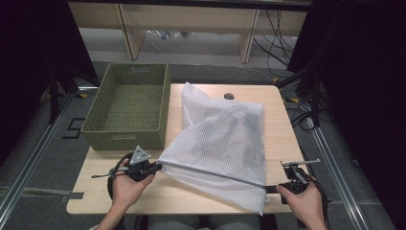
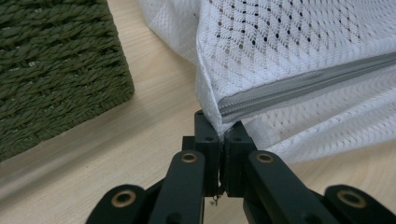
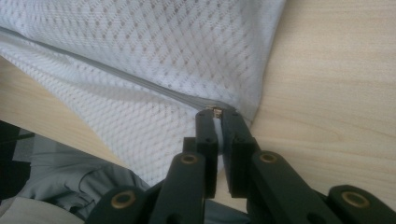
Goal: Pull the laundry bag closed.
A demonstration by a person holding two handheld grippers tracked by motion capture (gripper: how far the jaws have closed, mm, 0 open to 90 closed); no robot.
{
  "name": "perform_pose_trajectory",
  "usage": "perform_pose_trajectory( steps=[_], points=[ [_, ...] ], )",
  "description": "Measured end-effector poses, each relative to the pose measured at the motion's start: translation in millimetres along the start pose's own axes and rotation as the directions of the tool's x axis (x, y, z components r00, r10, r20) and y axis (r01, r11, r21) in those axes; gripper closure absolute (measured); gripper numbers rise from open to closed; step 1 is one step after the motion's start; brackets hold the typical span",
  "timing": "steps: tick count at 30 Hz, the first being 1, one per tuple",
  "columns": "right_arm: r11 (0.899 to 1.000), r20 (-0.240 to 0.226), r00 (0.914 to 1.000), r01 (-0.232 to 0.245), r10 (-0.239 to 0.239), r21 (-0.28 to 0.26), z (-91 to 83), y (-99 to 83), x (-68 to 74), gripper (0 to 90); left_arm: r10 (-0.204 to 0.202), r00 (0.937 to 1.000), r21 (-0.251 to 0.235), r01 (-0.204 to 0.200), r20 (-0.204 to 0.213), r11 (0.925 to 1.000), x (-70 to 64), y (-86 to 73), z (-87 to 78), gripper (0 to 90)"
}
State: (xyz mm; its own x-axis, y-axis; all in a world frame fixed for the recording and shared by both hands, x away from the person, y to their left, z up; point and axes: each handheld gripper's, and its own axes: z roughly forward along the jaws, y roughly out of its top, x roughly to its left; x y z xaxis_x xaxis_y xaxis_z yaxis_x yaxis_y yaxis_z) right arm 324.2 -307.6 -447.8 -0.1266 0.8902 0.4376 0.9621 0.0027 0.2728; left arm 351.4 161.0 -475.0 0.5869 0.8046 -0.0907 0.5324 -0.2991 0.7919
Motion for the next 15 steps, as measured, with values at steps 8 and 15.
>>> perform_pose_trajectory(
  steps=[8,15],
  points=[
    [0.997,0.014,0.9970,0.076,-0.075,-0.014,6.4,2.2,-9.9,87.0,-0.004,1.0000,0.012,0.004,0.003,0.9999,1.8,-2.4,2.6,87.0],
    [0.998,0.019,0.9980,0.060,-0.060,0.031,8.7,4.0,-15.1,87.0,-0.016,0.9999,0.022,0.016,0.002,0.9996,2.2,-6.7,5.8,87.0]
  ],
)
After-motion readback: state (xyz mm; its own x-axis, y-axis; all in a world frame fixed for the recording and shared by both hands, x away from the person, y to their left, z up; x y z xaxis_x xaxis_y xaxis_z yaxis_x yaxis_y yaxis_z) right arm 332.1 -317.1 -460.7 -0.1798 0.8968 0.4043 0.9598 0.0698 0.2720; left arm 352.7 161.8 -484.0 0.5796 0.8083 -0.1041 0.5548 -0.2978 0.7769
